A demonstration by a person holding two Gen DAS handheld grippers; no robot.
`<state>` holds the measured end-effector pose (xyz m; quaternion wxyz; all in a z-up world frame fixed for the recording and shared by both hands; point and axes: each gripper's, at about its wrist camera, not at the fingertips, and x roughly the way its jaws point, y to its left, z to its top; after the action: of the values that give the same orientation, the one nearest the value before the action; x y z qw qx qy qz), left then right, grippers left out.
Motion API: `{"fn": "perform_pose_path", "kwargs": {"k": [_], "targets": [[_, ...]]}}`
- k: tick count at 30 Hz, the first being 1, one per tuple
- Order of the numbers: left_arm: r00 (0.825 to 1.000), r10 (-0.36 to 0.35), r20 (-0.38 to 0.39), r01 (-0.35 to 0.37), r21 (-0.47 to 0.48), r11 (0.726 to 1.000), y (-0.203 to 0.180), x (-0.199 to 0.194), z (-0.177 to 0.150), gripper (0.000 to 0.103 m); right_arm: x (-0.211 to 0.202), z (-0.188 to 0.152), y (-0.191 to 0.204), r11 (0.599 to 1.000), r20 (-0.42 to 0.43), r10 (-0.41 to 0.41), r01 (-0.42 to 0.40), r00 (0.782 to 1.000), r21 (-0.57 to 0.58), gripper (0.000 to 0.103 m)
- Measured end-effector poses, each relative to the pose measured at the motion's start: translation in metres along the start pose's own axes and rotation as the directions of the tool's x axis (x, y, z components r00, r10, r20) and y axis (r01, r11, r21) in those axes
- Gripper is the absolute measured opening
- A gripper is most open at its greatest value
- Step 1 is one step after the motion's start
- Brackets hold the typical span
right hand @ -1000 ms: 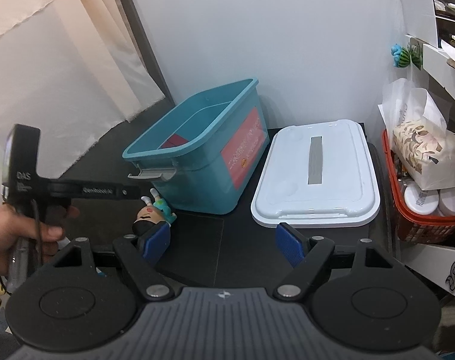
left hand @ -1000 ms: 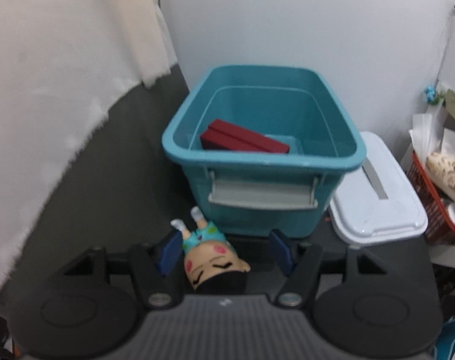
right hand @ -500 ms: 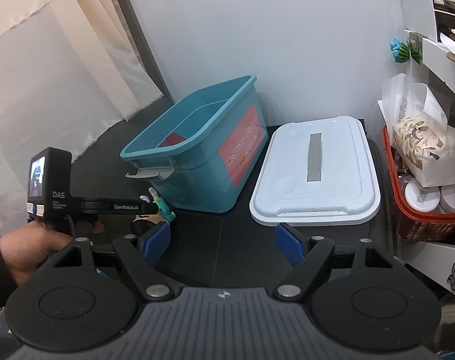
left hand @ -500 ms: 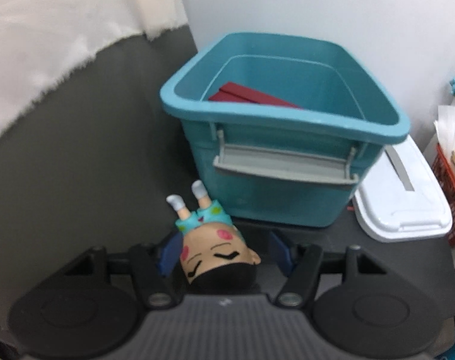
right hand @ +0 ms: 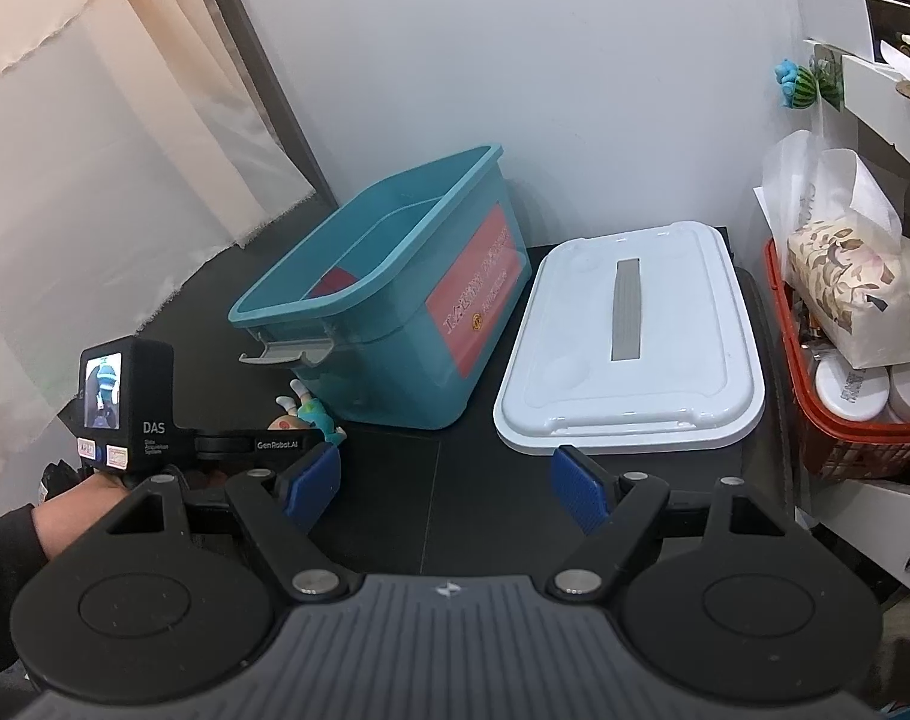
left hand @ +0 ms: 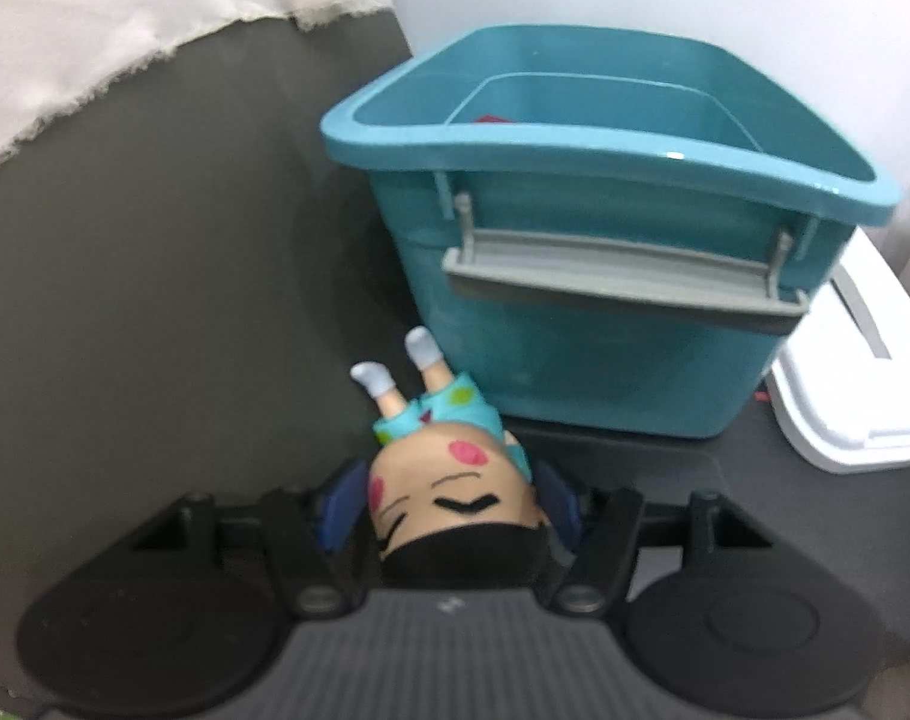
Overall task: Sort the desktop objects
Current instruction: 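Lower the left tool onto the cartoon boy figurine and close on it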
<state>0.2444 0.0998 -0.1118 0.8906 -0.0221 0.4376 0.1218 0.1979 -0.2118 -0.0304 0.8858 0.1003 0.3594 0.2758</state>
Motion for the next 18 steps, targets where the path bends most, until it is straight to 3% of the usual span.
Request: {"fn": "perform_pose_path", "kwargs": {"k": [3,9,18], "targets": [[1.000,0.007,-0.002,-0.007,-0.014,1.000,0.000,-0.001,-0.002,0.066,0.001,0.000,0.000,1.000,-0.004,-0.001,0.001,1.000,-0.001,0.081],[0.999,-0.047,0.004,0.047,-0.069,0.997,0.005,-0.009,-0.008,0.064,-0.004,0.000,0.002,1.000,0.007,-0.005,0.005,1.000,-0.001,0.081],[1.000,-0.031,-0.001,0.031,-0.109,0.994,0.010,-0.006,-0.004,0.064,0.002,-0.002,0.007,1.000,-0.011,0.000,0.000,1.000,-0.019,0.082]]}}
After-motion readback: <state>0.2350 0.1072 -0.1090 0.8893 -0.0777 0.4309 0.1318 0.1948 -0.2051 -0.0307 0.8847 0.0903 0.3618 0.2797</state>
